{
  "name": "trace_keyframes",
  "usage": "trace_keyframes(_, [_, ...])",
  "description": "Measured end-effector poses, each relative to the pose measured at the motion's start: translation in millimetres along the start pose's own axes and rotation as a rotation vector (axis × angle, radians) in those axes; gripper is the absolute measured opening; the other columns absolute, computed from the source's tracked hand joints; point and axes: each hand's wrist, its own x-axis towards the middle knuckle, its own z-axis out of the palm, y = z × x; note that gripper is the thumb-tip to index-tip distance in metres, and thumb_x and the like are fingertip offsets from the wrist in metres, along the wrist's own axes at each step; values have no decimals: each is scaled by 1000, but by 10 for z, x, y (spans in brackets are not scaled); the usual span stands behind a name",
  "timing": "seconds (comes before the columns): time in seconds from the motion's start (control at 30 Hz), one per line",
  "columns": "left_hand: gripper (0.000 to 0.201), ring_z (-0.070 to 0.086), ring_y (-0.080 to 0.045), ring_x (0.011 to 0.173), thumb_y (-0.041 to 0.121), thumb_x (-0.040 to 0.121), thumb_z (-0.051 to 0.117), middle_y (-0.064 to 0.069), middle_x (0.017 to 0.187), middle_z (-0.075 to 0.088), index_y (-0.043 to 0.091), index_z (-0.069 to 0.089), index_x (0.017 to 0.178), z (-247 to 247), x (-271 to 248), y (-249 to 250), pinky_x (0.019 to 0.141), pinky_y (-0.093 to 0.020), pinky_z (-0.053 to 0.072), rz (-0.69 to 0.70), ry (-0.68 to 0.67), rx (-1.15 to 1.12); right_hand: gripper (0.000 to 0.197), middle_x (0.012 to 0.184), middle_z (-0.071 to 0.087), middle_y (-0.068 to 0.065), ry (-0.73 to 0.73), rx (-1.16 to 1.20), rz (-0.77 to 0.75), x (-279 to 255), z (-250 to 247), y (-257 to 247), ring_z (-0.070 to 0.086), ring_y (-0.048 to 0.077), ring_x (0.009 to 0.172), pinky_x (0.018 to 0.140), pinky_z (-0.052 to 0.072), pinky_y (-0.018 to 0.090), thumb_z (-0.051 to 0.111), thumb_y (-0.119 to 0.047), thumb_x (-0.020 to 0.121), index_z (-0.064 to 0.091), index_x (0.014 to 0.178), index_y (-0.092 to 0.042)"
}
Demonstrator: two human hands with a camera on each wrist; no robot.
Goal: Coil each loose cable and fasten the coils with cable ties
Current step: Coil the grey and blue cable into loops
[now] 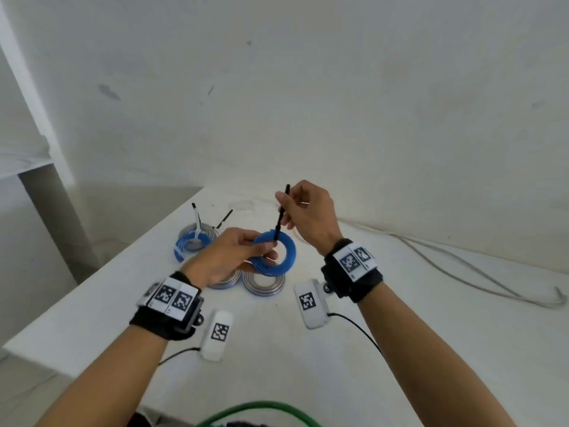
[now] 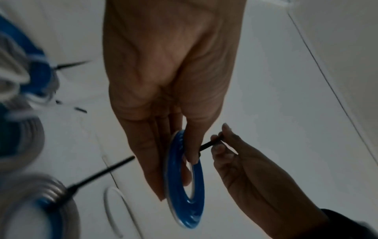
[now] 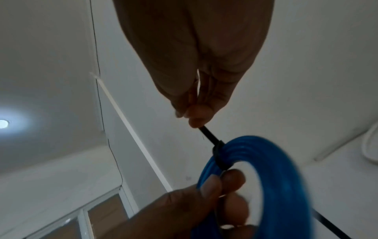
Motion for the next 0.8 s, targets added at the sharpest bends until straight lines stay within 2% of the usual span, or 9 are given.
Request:
trace_keyframes(0.13, [34, 74, -19, 85, 19, 84, 72, -16, 97, 76, -2, 72, 110, -263, -188, -34, 68, -25, 59, -61, 76, -12, 45, 96, 69, -3, -214, -238, 58, -104, 220, 224, 68, 11, 83, 73, 59, 27, 78, -46, 86, 64, 114, -14])
trace_keyframes(0.2, [35, 74, -19, 85, 19, 85, 71, -15, 97, 75, -3, 71, 113, -365, -251, -84, 68, -25, 59, -98, 96, -34, 44, 97, 71, 4, -342, -216, 207, -203, 298, 394, 71, 18, 83, 75, 63, 36, 77, -38, 89, 64, 118, -8])
trace_keyframes(0.27, [33, 73, -22, 91, 17, 90, 70, -17, 105, 75, -4, 70, 115, -449, -290, -144, 71, -28, 60, -139, 109, -30, 32, 96, 74, 19, -424, -56, 319, -302, 367, 528, 71, 23, 79, 71, 64, 34, 73, -21, 94, 67, 113, 3])
trace_keyframes(0.33, [29, 73, -25, 95, 15, 92, 69, -18, 108, 75, -3, 70, 115, -530, -310, -225, 75, -33, 62, -169, 137, -15, 26, 96, 75, 25, -429, -12, 348, -353, 431, 611, 72, 25, 77, 68, 63, 32, 74, -15, 93, 69, 108, 6])
trace_keyframes(0.43, [17, 74, -21, 88, 7, 91, 70, -14, 100, 75, 2, 72, 108, -633, -339, -374, 76, -35, 63, -193, 161, 96, 18, 80, 73, 16, -412, -8, 407, -434, 572, 693, 70, 18, 62, 59, 61, 30, 77, -10, 89, 67, 101, -1])
trace_keyframes(0.5, [15, 74, -19, 83, 4, 88, 73, -12, 95, 74, 3, 72, 104, -693, -343, -454, 75, -35, 63, -236, 165, 179, 21, 78, 70, 14, -396, -31, 457, -517, 703, 768, 70, 18, 58, 56, 61, 29, 79, -8, 87, 62, 99, -4])
trace_keyframes(0.7, [22, 72, -26, 83, 6, 99, 60, -22, 109, 71, -2, 64, 119, -631, -261, -493, 73, -33, 63, -278, 227, 522, 24, 68, 64, -4, -341, -238, 353, -604, 862, 915, 63, 6, 53, 52, 50, 13, 81, -14, 86, 59, 94, -10])
trace_keyframes(0.73, [24, 73, -27, 86, 6, 99, 59, -20, 110, 70, 1, 64, 122, -605, -226, -497, 76, -35, 63, -270, 223, 627, 23, 69, 65, -3, -345, -263, 342, -603, 865, 924, 68, 11, 57, 60, 56, 17, 81, -14, 85, 59, 91, -12])
trace_keyframes(0.8, [29, 73, -26, 93, 5, 97, 60, -15, 113, 71, 7, 64, 126, -571, -178, -522, 86, -39, 60, -235, 237, 848, 23, 77, 70, 3, -352, -272, 333, -594, 889, 945, 75, 26, 72, 74, 64, 39, 82, -12, 84, 60, 88, -16])
